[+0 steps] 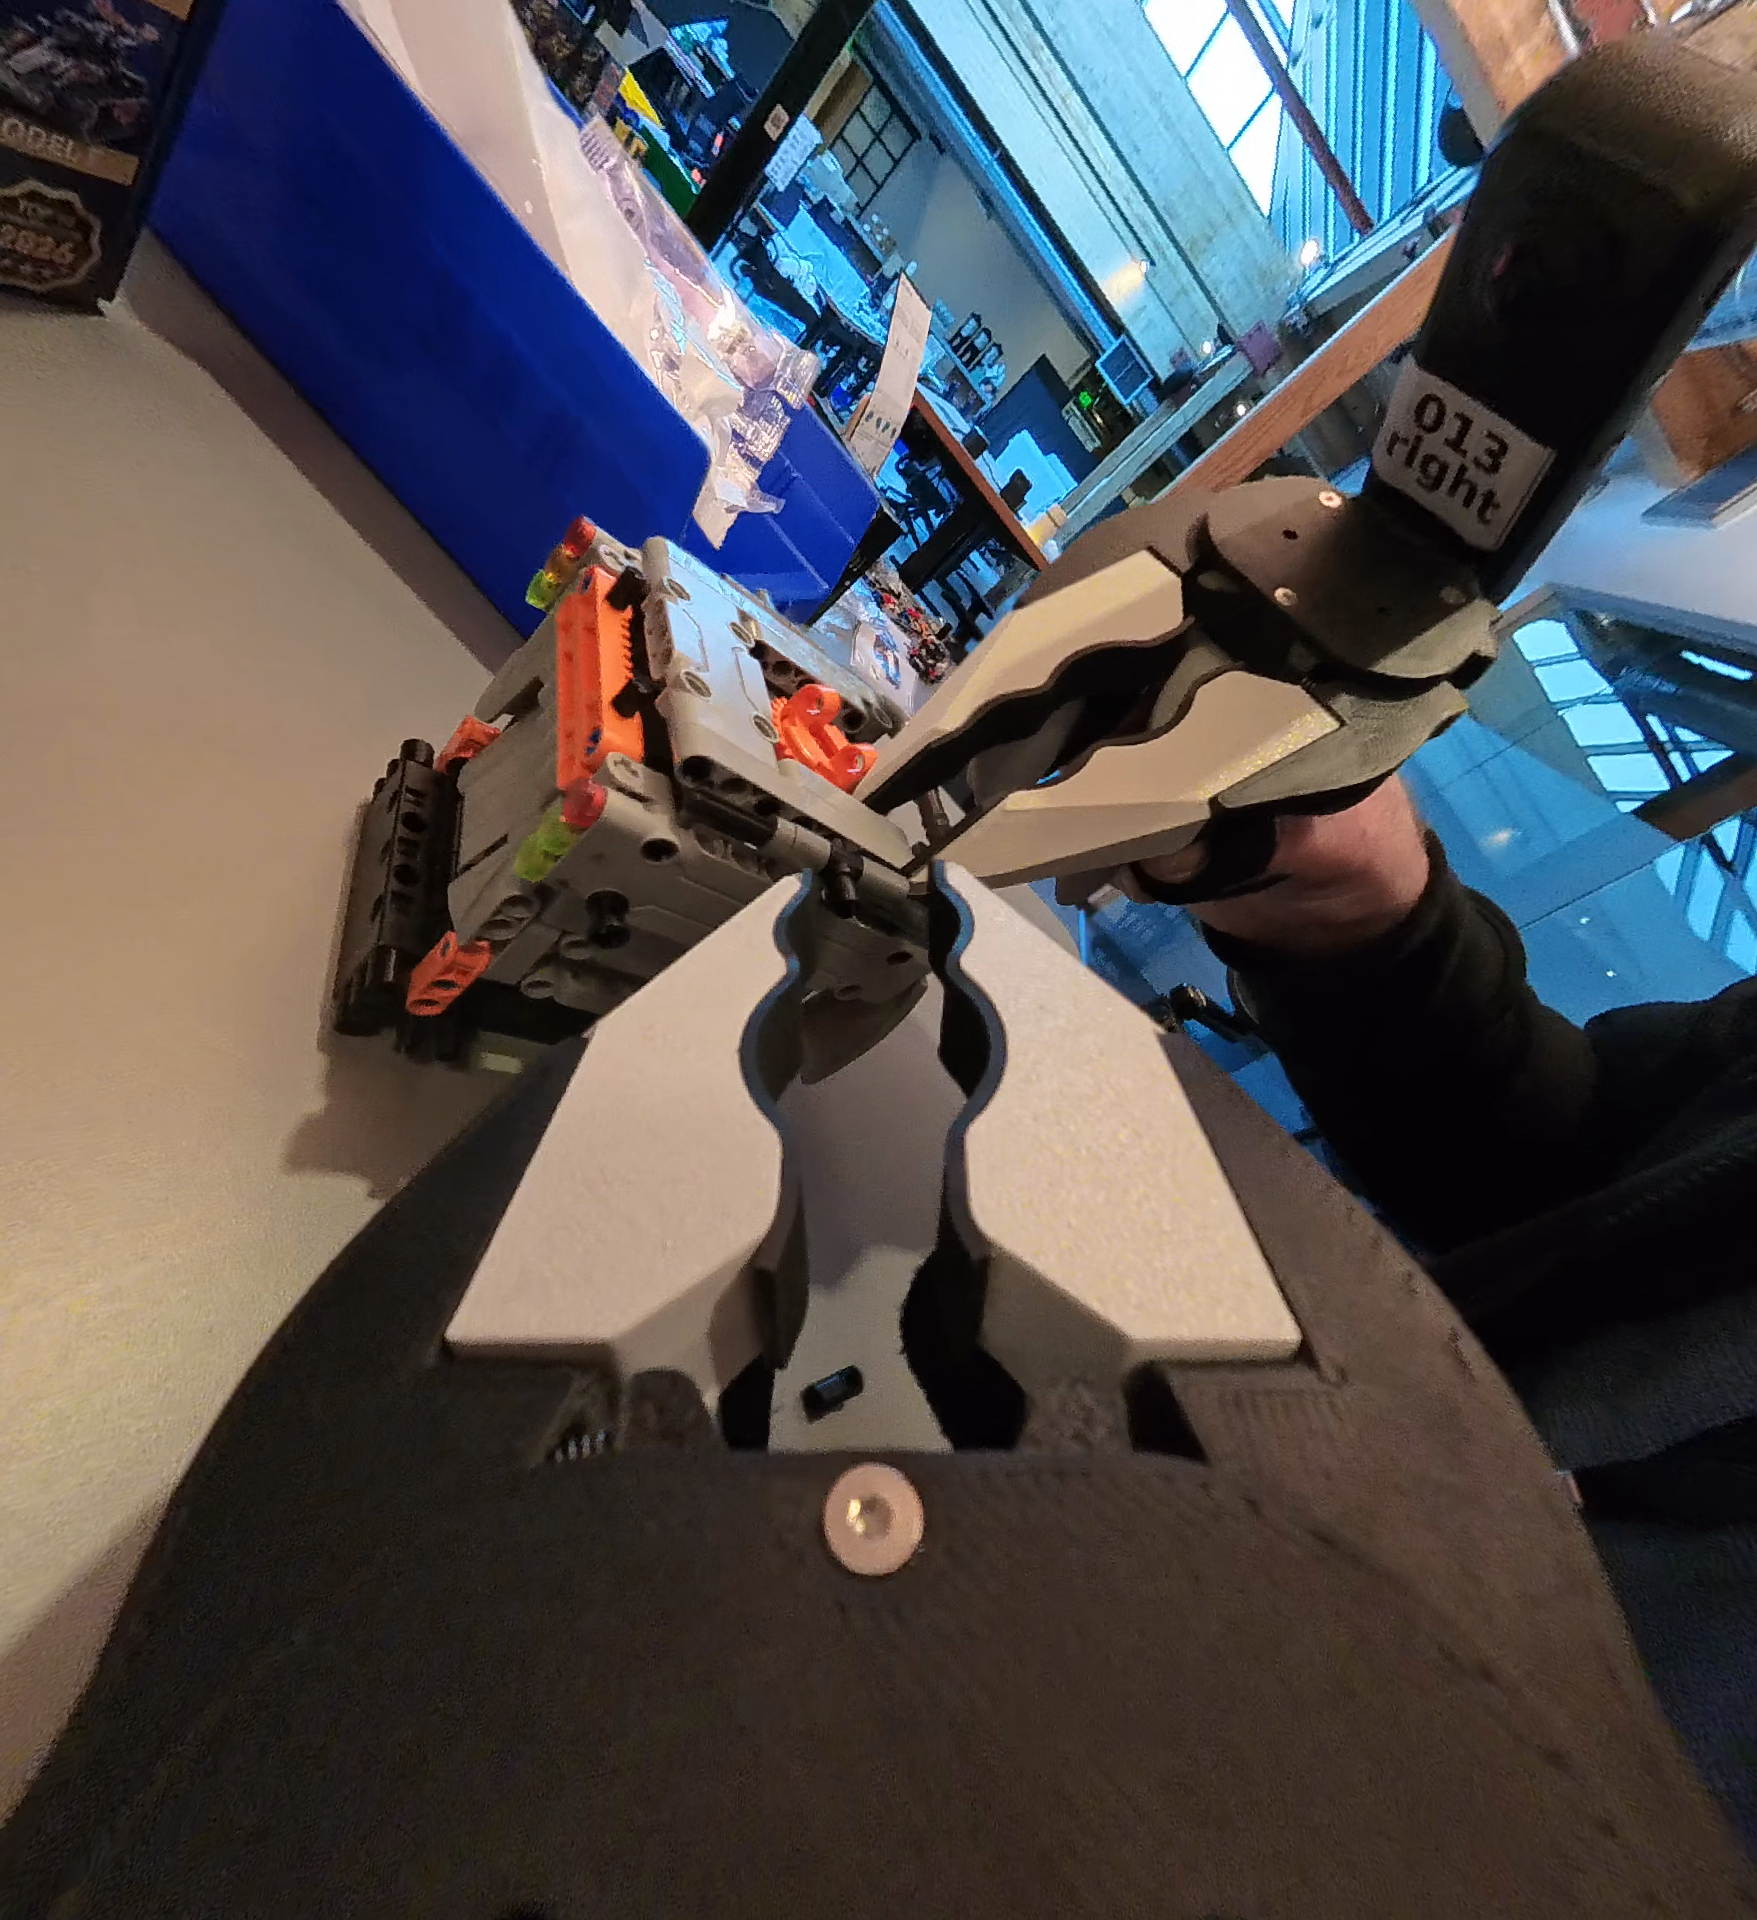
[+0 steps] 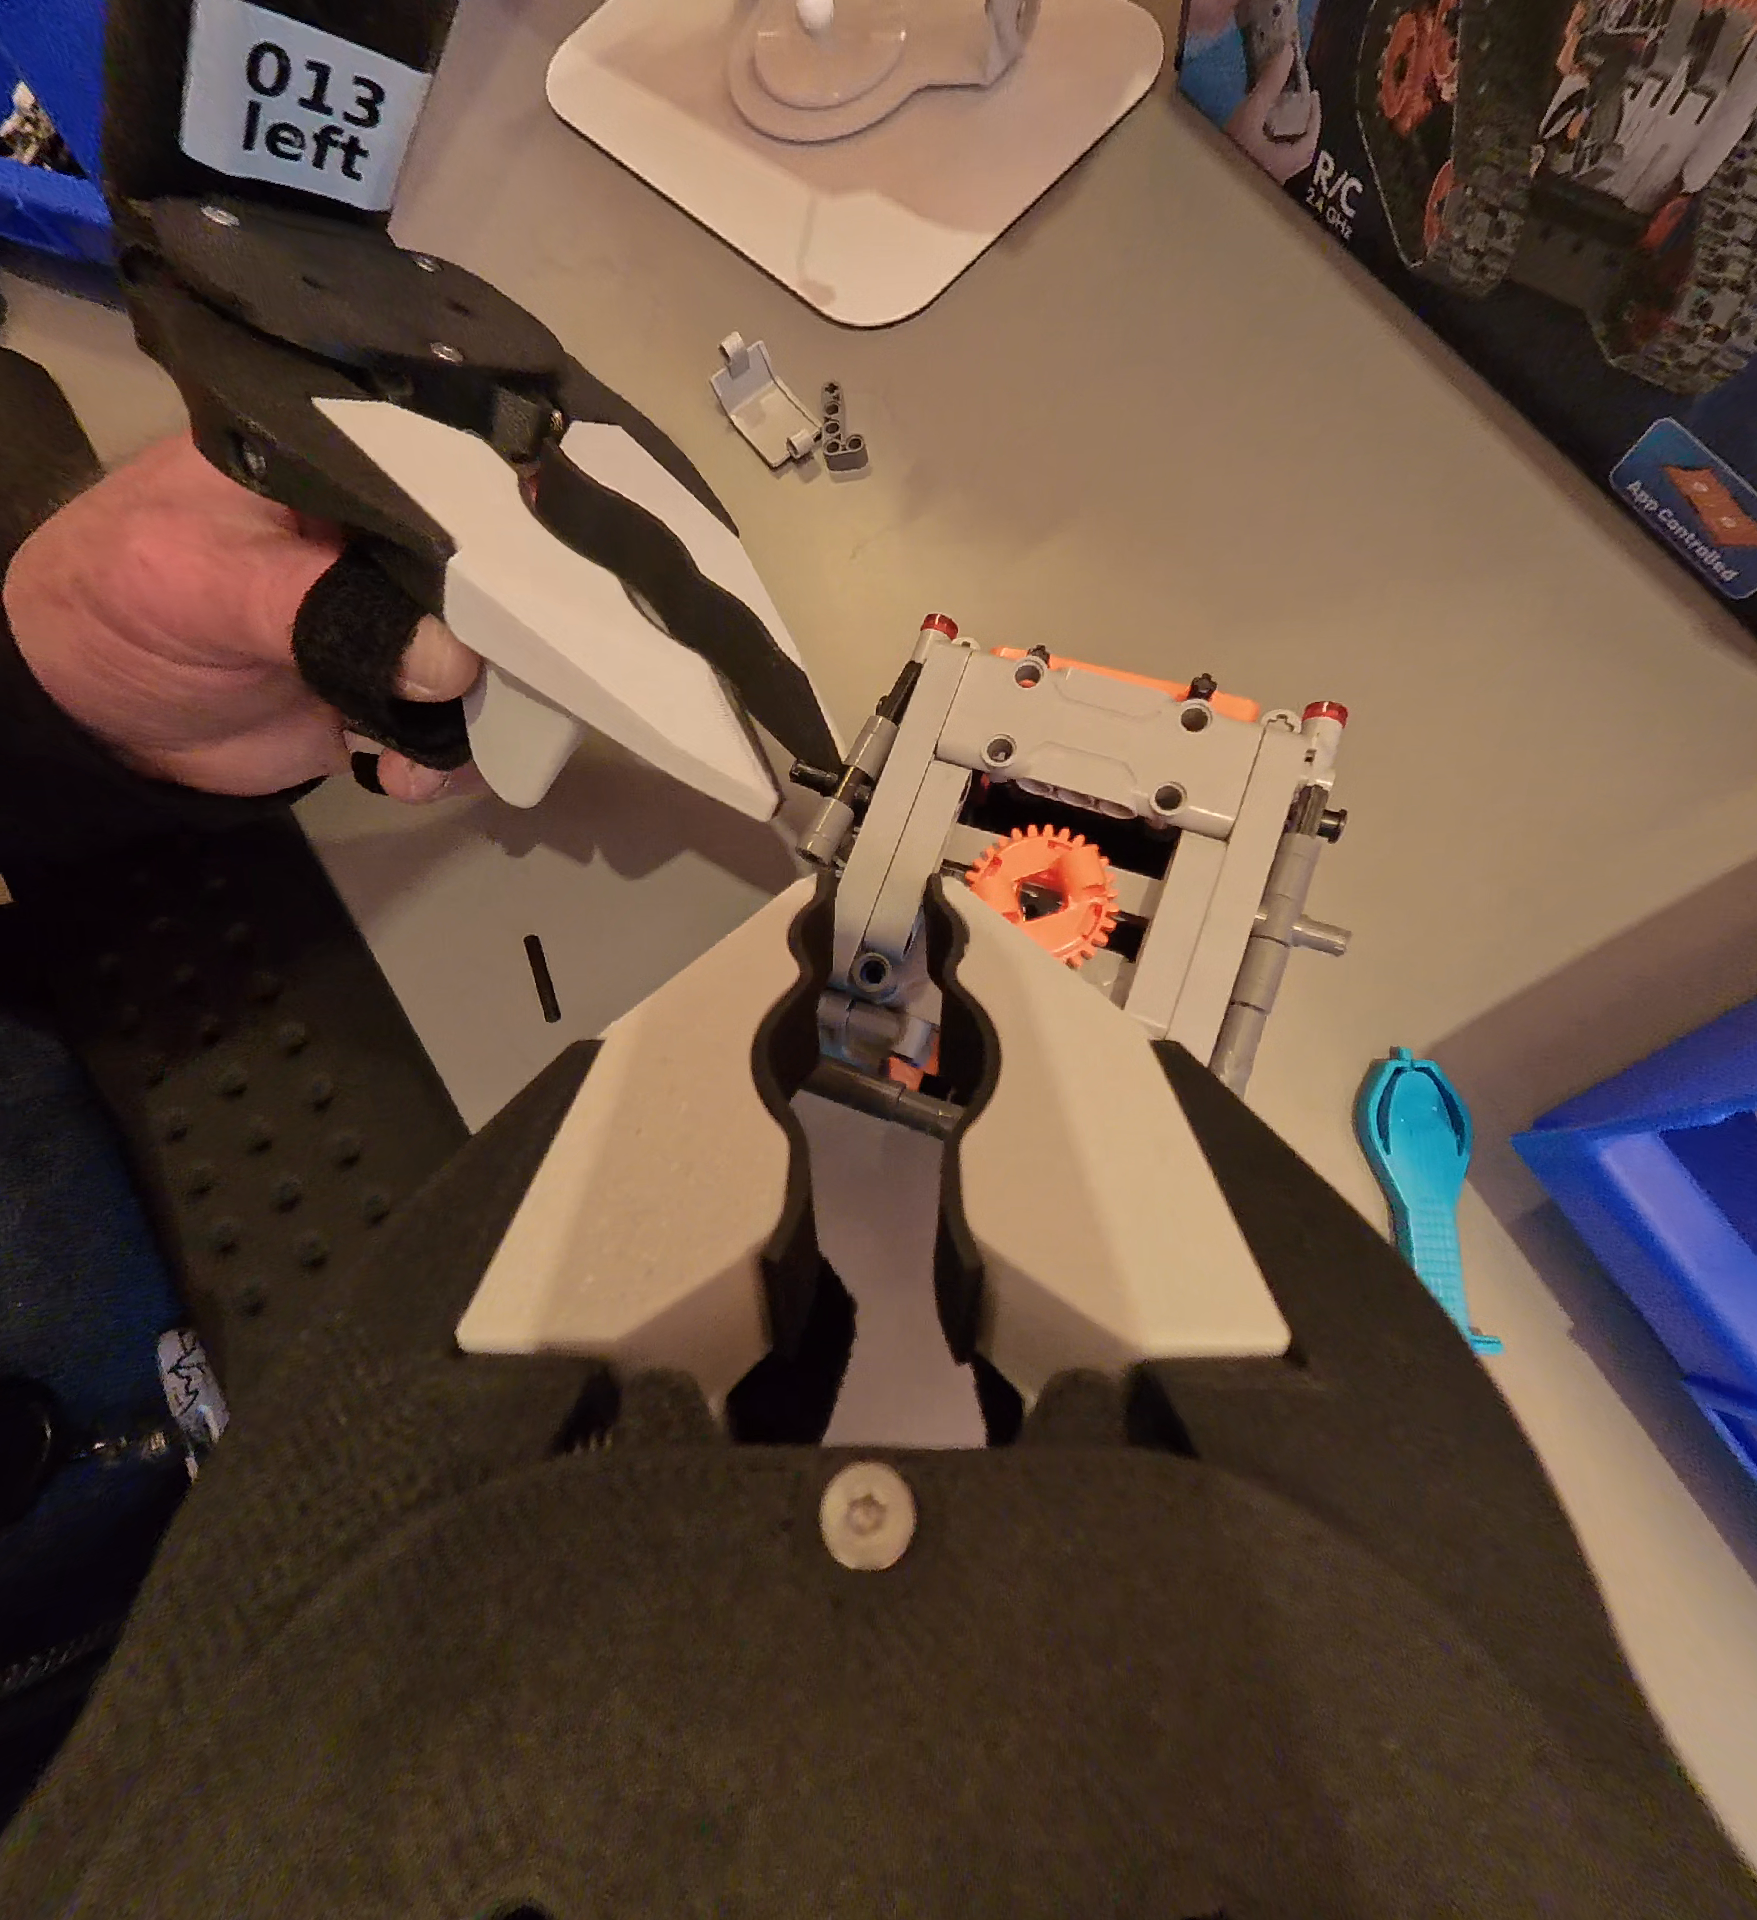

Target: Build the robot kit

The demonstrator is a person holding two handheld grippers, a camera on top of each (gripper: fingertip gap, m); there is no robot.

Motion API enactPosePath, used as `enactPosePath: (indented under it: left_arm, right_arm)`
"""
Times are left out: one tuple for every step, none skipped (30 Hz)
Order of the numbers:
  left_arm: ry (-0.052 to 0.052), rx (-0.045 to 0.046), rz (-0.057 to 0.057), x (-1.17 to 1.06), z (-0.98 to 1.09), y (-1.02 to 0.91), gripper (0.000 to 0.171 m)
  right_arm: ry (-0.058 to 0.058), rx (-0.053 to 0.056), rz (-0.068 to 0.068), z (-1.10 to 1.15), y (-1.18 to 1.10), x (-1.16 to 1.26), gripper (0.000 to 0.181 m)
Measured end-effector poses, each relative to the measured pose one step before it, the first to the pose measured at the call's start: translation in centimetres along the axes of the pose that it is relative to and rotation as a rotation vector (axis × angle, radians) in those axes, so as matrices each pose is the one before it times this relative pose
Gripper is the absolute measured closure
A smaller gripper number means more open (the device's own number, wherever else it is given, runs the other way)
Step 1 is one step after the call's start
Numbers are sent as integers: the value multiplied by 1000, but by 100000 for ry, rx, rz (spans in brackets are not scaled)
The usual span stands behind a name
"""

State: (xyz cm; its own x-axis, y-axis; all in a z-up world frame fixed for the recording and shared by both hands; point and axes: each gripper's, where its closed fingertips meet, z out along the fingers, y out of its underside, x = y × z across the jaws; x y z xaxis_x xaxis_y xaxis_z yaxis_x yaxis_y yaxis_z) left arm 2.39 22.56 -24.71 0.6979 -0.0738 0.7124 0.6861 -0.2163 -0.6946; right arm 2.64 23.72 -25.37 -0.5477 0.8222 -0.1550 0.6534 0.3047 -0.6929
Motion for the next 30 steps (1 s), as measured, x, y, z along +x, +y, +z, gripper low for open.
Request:
enactPosePath:
  left_arm:
    - [-892,-501,-1168,-229,95,119,157]
    - [-755,-1044,-694,-138,195,221,163]
    - [-314,705,-812,43,124,-51,163]
    - [-877,-17,126,-16,84,-6,163]
    - [-797,-243,750,-5,73,-5,163]
    - [-609,112,928,-15,1,-20,164]
    - [-422,230,494,13,-2,9,164]
    - [-751,311,1421,8,20,14,164]
    - [-640,98,2009,4,-4,5,164]
    - [-651,-252,1867,10,22,9,164]
    - [-1531,-691,4540,8,18,32,164]
    - [-1749,-174,4901,-14,-11,0,164]
    - [-271,136,1492,20,8,13,164]
    - [-254,-645,3006,13,-10,55,164]
    - [-1571,-1709,5260,-85,-41,119,166]
    - [-1188,-1519,3781,-24,-41,53,167]
    - [-924,-2058,4139,-41,-16,68,169]
    - [-2099,-2783,6240,-235,32,202,171]
    - [-826,-1002,3979,-51,19,12,171]
    - [-121,-612,160,16,68,-57,171]
    - [-155,-724,1452,-32,27,-15,171]
    - [1106,-527,-424,11,-57,28,171]
    - [1996,-106,-3540,51,-163,38,170]
    - [793,508,-2689,66,-168,-23,169]
    - [91,1242,-2157,48,-140,-174,168]
    - [1400,124,-3379,127,8,-56,165]
    - [2554,997,-5100,122,50,-135,162]
    - [2853,2176,-6692,27,18,-216,158]
    - [2722,1918,-6867,14,11,-90,158]
    - [1374,719,-4974,31,124,98,159]
  right_arm:
    - [153,-115,-123,13,21,-20,167]
    - [612,-385,-375,30,17,13,167]
    - [1347,-626,-924,-15,32,85,167]
    - [857,-594,-664,-19,33,66,167]
    - [287,-143,-59,-6,17,36,167]
    - [-129,174,-93,21,26,-15,167]
    - [-261,121,-30,4,13,-13,168]
    - [-233,33,237,16,16,-2,168]
    - [-305,120,173,17,10,-13,168]
    - [-361,105,167,-3,29,-1,168]
    - [-176,-45,94,0,13,-8,168]
    - [90,-36,-267,13,9,2,168]
    - [-5,31,-208,5,26,-8,168]
    - [-387,231,420,6,5,5,168]
    - [-534,429,465,10,10,12,168]
    - [-534,321,188,1,4,-10,168]
    - [-102,61,-269,-6,4,-6,168]
    - [369,-96,-656,9,-23,-14,168]
    - [477,-254,-573,-17,5,34,168]
    - [-26,-70,-95,-30,10,62,168]
    - [-605,340,458,-1,0,-3,168]
    - [-807,406,205,28,-10,-73,168]
    - [-269,97,-456,14,-1,-105,168]
    - [450,-101,-699,13,-17,-48,168]
    - [350,106,-299,8,-13,-17,168]
    - [1,290,263,-14,13,38,168]
    - [-57,299,330,-51,7,91,168]
    - [-147,230,221,-25,4,60,168]
    - [-307,127,120,24,-10,-21,168]
    - [-129,65,-75,21,-5,-41,168]
